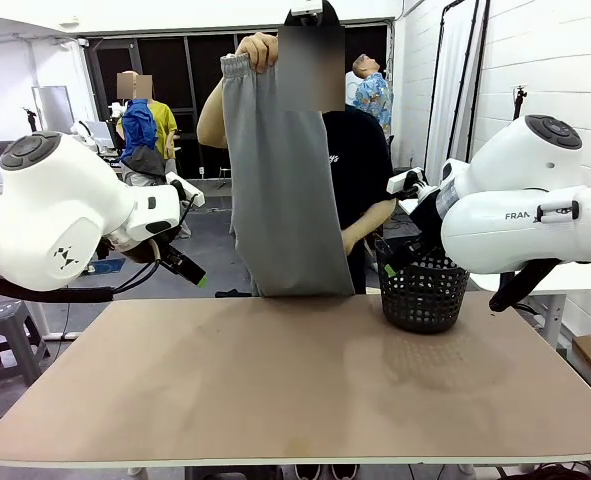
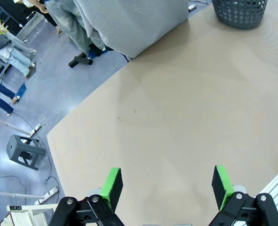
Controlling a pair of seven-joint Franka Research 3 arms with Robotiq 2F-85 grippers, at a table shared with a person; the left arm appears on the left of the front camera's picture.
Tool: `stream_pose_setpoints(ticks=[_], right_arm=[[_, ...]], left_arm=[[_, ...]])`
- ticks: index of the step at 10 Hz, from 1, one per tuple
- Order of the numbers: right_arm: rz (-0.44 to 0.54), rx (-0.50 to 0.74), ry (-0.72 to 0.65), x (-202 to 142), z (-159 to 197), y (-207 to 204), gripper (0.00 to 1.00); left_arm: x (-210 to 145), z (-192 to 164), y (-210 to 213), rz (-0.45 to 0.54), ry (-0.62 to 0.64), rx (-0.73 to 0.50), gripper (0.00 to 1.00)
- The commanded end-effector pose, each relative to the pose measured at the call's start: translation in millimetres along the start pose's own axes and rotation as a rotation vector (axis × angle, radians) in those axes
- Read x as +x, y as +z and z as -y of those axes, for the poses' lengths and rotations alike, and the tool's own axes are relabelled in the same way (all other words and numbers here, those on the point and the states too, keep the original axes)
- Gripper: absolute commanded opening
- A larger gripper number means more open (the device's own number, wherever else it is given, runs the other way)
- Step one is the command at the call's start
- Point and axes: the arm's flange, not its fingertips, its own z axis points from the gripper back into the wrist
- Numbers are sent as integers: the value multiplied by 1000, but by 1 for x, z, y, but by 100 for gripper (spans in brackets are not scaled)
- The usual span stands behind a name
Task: Fold the training pants.
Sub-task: Grab both ends of the Training pants handed by a person.
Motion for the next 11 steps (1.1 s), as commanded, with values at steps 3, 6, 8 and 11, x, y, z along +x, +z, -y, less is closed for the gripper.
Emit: stream_pose_setpoints(ticks=[3, 6, 8, 11], right_arm=[[6, -2, 0, 1, 0, 0, 100], [6, -2, 0, 1, 0, 0, 100], [6, -2, 0, 1, 0, 0, 100], [6, -2, 0, 1, 0, 0, 100]], left_arm=[[1, -2, -2, 11, -13, 6, 100], [1, -2, -2, 11, -13, 6, 100], [1, -2, -2, 11, -13, 6, 100], [1, -2, -2, 11, -13, 6, 100]])
